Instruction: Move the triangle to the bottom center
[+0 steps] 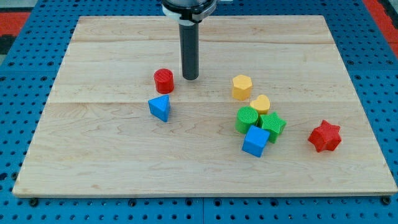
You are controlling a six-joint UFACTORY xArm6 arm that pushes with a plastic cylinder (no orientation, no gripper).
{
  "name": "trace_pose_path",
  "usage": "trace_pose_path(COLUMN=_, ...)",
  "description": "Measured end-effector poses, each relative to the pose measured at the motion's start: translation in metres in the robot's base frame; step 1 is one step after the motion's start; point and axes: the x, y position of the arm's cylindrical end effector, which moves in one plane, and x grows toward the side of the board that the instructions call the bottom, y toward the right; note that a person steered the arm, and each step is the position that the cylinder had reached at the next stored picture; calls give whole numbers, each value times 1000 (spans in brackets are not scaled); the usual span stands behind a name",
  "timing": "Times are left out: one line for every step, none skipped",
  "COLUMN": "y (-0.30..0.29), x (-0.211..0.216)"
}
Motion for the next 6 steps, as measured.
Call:
trace_pose_path(y=0, x=35)
trace_pose_path(y=-66, x=62)
trace_pose_path(y=-73, x=82)
trace_pose_path(y=-70, x=101)
trace_pose_path(y=-69, x=130)
trace_pose_path(y=18, x=138)
